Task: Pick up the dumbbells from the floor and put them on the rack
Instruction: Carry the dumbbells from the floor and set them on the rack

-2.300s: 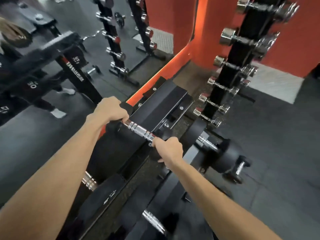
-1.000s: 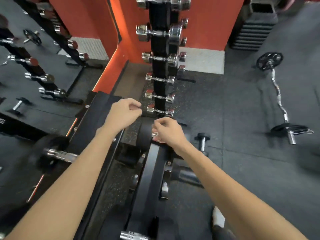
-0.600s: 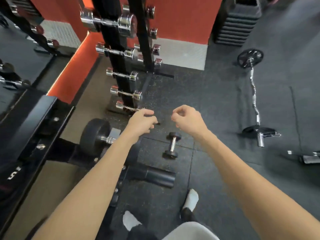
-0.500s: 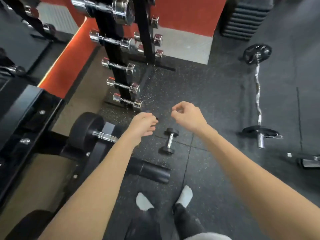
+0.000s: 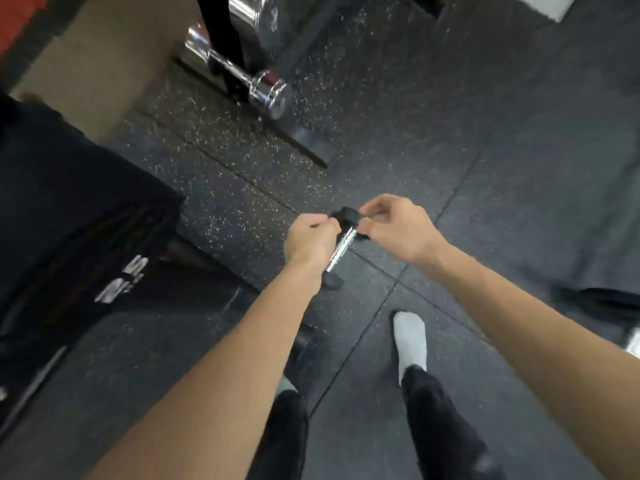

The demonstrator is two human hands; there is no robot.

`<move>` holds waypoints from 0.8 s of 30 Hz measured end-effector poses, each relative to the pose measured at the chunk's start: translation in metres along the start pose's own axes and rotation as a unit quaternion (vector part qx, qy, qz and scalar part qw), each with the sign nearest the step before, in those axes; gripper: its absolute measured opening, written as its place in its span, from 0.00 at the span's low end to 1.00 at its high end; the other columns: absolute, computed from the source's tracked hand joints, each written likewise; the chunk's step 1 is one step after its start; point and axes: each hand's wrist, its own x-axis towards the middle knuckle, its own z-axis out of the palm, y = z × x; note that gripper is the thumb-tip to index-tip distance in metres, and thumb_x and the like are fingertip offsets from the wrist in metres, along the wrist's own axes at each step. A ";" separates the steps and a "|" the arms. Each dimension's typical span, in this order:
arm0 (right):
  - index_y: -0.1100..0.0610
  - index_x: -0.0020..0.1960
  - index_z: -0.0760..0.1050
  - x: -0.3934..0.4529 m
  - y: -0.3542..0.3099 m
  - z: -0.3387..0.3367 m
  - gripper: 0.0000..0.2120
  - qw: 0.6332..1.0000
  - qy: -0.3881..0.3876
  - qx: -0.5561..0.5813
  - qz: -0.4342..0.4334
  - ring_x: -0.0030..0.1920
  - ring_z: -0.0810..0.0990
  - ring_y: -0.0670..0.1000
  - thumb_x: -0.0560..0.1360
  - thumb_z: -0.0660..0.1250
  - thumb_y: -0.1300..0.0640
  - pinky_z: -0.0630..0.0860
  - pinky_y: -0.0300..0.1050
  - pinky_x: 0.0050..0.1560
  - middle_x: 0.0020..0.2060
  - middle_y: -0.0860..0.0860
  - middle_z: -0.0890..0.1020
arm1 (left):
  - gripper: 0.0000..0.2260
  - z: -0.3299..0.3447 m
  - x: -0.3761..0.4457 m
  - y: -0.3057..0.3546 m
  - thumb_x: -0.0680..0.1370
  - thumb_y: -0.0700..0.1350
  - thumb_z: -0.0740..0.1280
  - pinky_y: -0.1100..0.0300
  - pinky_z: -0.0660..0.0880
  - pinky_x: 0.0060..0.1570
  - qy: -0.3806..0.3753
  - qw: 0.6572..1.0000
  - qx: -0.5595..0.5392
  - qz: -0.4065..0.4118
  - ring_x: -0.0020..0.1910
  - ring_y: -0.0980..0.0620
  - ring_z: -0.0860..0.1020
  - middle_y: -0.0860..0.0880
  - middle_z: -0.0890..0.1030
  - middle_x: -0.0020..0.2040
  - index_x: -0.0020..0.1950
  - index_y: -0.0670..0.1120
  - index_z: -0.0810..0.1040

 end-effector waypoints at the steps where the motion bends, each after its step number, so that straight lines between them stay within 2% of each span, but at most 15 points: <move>1: 0.50 0.53 0.79 0.021 0.018 0.011 0.07 1.000 -0.013 0.005 0.008 0.46 0.82 0.47 0.76 0.70 0.52 0.75 0.36 0.43 0.42 0.43 0.83 | 0.11 0.015 0.021 -0.012 0.76 0.43 0.68 0.52 0.82 0.50 0.022 1.000 0.003 0.000 0.53 0.46 0.82 0.46 0.84 0.53 0.57 0.48 0.83; 3: 0.51 0.54 0.80 0.056 0.050 0.030 0.08 0.999 -0.021 0.017 0.026 0.47 0.84 0.50 0.75 0.69 0.53 0.77 0.41 0.47 0.43 0.46 0.84 | 0.12 0.041 0.057 -0.035 0.75 0.43 0.69 0.53 0.81 0.51 0.062 0.998 0.003 -0.006 0.50 0.47 0.82 0.47 0.84 0.51 0.57 0.48 0.83; 5: 0.51 0.55 0.80 0.088 0.075 0.047 0.09 0.999 -0.026 0.021 0.035 0.47 0.84 0.50 0.75 0.69 0.54 0.75 0.38 0.43 0.44 0.46 0.84 | 0.12 0.061 0.089 -0.056 0.75 0.43 0.69 0.61 0.76 0.38 0.102 0.995 -0.011 -0.008 0.41 0.57 0.78 0.55 0.80 0.44 0.58 0.50 0.81; 7: 0.51 0.57 0.80 0.116 0.098 0.061 0.11 0.999 -0.036 -0.002 0.034 0.48 0.83 0.49 0.76 0.69 0.54 0.74 0.35 0.41 0.44 0.47 0.84 | 0.13 0.078 0.118 -0.078 0.76 0.43 0.70 0.64 0.69 0.33 0.123 0.992 -0.007 -0.016 0.38 0.60 0.75 0.58 0.77 0.42 0.60 0.51 0.79; 8: 0.52 0.59 0.79 0.128 0.109 0.067 0.12 0.999 -0.042 -0.017 0.030 0.50 0.83 0.50 0.76 0.68 0.54 0.76 0.36 0.44 0.45 0.48 0.85 | 0.13 0.085 0.131 -0.089 0.76 0.43 0.70 0.62 0.71 0.35 0.121 0.992 0.000 -0.029 0.40 0.57 0.77 0.56 0.78 0.44 0.60 0.50 0.79; 10: 0.54 0.65 0.77 0.153 0.130 0.081 0.17 0.996 -0.033 -0.078 0.011 0.57 0.80 0.55 0.77 0.67 0.53 0.77 0.45 0.57 0.53 0.53 0.84 | 0.16 0.096 0.154 -0.107 0.75 0.44 0.70 0.52 0.76 0.46 0.124 0.989 0.021 -0.078 0.53 0.45 0.79 0.47 0.81 0.57 0.63 0.46 0.79; 12: 0.54 0.71 0.73 0.173 0.145 0.097 0.23 0.976 -0.005 -0.218 -0.027 0.65 0.71 0.60 0.77 0.66 0.51 0.71 0.52 0.66 0.64 0.56 0.77 | 0.22 0.104 0.174 -0.123 0.74 0.46 0.69 0.47 0.70 0.55 0.154 0.978 0.065 -0.127 0.63 0.40 0.72 0.42 0.74 0.67 0.68 0.47 0.75; 14: 0.54 0.75 0.68 0.190 0.157 0.112 0.27 0.954 -0.002 -0.293 -0.057 0.69 0.66 0.61 0.78 0.66 0.49 0.67 0.53 0.68 0.69 0.56 0.72 | 0.25 0.112 0.187 -0.136 0.74 0.46 0.67 0.49 0.65 0.54 0.181 0.965 0.103 -0.159 0.65 0.41 0.66 0.41 0.68 0.68 0.71 0.48 0.70; 17: 0.53 0.79 0.60 0.210 0.167 0.129 0.34 0.957 -0.013 -0.280 -0.073 0.71 0.67 0.60 0.77 0.69 0.52 0.67 0.55 0.69 0.72 0.55 0.71 | 0.29 0.122 0.198 -0.153 0.75 0.45 0.68 0.50 0.68 0.59 0.201 0.957 0.101 -0.185 0.66 0.41 0.64 0.42 0.66 0.70 0.75 0.47 0.64; 20: 0.54 0.76 0.66 0.229 0.167 0.135 0.31 0.976 0.007 -0.214 -0.047 0.65 0.74 0.59 0.74 0.69 0.55 0.75 0.54 0.62 0.66 0.56 0.77 | 0.37 0.127 0.209 -0.163 0.74 0.42 0.72 0.50 0.70 0.61 0.232 0.949 0.046 -0.207 0.66 0.41 0.67 0.42 0.66 0.72 0.79 0.47 0.59; 21: 0.54 0.73 0.70 0.235 0.167 0.135 0.28 0.980 0.013 -0.195 -0.025 0.61 0.77 0.59 0.73 0.69 0.56 0.78 0.53 0.57 0.62 0.56 0.79 | 0.36 0.127 0.212 -0.166 0.74 0.41 0.73 0.51 0.72 0.59 0.236 0.944 0.012 -0.229 0.62 0.42 0.71 0.41 0.68 0.71 0.78 0.46 0.60; 23: 0.53 0.64 0.77 0.244 0.169 0.132 0.21 0.986 0.007 -0.164 0.020 0.52 0.82 0.58 0.72 0.69 0.56 0.82 0.53 0.51 0.53 0.55 0.83 | 0.29 0.122 0.215 -0.173 0.73 0.39 0.74 0.53 0.73 0.48 0.213 0.933 -0.058 -0.284 0.45 0.44 0.75 0.41 0.74 0.65 0.71 0.42 0.67; 24: 0.53 0.60 0.79 0.246 0.171 0.131 0.17 0.988 0.001 -0.153 0.033 0.49 0.83 0.58 0.71 0.70 0.55 0.83 0.53 0.49 0.50 0.55 0.84 | 0.22 0.118 0.218 -0.177 0.74 0.38 0.74 0.53 0.74 0.46 0.183 0.930 -0.076 -0.310 0.42 0.44 0.76 0.41 0.77 0.63 0.65 0.41 0.71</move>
